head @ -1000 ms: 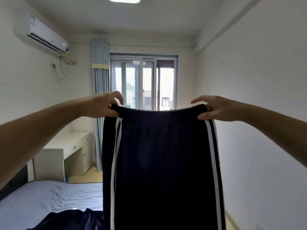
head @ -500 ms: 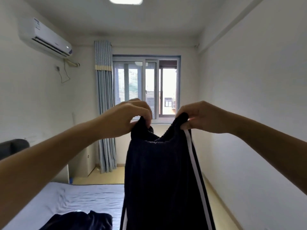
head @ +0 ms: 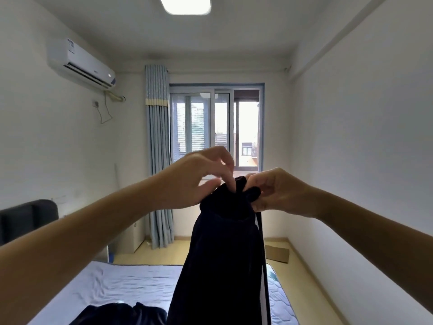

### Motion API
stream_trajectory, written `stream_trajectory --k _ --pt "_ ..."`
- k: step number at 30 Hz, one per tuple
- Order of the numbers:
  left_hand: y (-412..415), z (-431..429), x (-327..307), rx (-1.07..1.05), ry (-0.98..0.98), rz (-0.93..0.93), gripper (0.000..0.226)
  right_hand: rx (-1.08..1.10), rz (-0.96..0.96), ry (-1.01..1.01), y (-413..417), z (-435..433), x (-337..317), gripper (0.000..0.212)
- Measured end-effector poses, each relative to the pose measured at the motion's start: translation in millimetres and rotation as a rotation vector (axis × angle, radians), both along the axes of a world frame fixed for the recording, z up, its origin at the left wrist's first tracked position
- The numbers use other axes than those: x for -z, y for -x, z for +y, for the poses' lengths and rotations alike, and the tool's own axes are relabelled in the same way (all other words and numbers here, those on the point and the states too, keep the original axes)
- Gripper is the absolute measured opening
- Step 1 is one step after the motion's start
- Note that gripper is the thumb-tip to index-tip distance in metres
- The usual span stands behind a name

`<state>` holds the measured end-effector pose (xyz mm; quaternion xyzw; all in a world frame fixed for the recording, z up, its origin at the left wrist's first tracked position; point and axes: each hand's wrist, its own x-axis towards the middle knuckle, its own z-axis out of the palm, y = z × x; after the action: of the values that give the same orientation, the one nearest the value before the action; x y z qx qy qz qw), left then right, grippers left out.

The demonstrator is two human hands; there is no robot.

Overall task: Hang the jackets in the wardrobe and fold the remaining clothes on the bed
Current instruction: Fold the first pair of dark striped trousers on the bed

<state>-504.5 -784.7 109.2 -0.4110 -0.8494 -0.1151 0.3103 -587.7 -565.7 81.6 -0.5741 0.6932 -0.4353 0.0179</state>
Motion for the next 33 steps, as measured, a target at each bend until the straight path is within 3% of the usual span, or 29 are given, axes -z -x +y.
stream_trajectory --k 5,12,17,20,22,26,33 --pt "-26.5 -8.1 9.2 0.021 0.137 -0.089 0.024 0.104 0.054 0.087 3.7 8.4 11.4 0.025" --pt "-13.9 4.7 26.5 -0.311 0.450 -0.390 0.037 0.171 0.158 0.091 1.7 0.8 25.2 0.022" --pt "-3.7 17.6 50.8 -0.442 0.633 -0.222 0.021 0.209 0.169 0.023 6.3 -1.0 42.7 0.022" --pt "2.9 15.9 61.2 -0.381 0.568 -0.075 0.003 0.245 0.177 0.005 12.3 7.3 45.6 0.021" --pt "5.3 8.1 64.0 -0.294 0.468 0.016 0.012 0.259 0.163 0.025 15.0 15.9 46.3 0.018" --pt "9.5 -4.7 66.5 -0.160 0.364 -0.066 0.016 0.261 0.153 0.023 15.3 24.8 48.9 0.016" --pt "21.7 8.7 75.8 -0.033 0.584 0.223 0.010 0.265 0.104 0.031 25.0 22.1 56.6 0.019"
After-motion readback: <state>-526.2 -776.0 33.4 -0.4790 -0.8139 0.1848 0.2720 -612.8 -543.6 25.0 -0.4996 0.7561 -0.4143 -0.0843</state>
